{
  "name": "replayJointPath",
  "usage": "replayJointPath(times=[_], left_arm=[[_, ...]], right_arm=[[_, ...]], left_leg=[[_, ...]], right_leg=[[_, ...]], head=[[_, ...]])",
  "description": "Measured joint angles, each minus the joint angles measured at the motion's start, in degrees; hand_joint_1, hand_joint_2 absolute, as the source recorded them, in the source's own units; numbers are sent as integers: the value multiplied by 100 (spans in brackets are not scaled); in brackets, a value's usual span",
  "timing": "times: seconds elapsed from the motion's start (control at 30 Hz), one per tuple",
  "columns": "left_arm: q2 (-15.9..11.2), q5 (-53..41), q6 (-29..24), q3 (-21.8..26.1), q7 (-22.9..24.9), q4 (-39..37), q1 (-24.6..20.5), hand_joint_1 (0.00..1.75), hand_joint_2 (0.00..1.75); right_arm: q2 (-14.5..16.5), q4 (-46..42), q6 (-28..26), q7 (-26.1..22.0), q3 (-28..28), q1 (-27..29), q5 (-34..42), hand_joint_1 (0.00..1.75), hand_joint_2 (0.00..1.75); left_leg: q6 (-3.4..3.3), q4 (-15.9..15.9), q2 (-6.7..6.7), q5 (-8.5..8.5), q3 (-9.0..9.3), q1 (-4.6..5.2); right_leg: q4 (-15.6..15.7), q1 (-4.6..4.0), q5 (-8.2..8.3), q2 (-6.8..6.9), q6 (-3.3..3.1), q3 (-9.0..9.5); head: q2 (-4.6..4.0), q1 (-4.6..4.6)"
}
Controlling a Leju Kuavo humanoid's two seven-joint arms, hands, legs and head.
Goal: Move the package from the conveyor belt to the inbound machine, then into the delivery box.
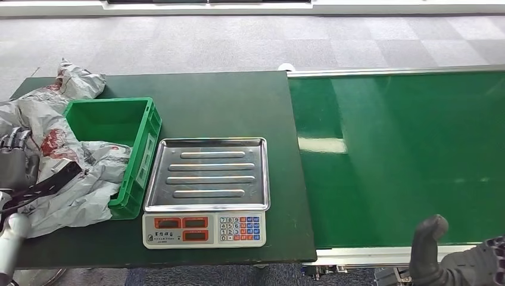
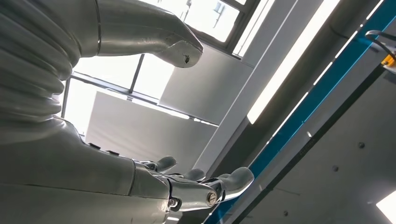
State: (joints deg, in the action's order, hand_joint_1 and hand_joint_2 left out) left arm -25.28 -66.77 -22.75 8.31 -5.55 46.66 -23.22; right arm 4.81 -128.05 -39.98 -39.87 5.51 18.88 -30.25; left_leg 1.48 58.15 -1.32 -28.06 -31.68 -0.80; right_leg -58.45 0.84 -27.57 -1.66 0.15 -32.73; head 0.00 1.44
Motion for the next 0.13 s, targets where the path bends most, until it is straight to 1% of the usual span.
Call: replayJointPath(times=[0.07,0.13], left_arm=[[102,174,40,11,-111,-75,-5,0,0],[189,553,161,38,-272,-15,13,0,0]], right_arm=[[-8,14,0,20,0,-3,-18,0,175],[-14,25,0,42,0,-11,-18,0,175]], left_leg=[[0,0,0,0,0,0],[0,0,0,0,0,0]], right_leg=[[0,0,0,2,0,0],[0,0,0,2,0,0]], head=[[0,1],[0,1]])
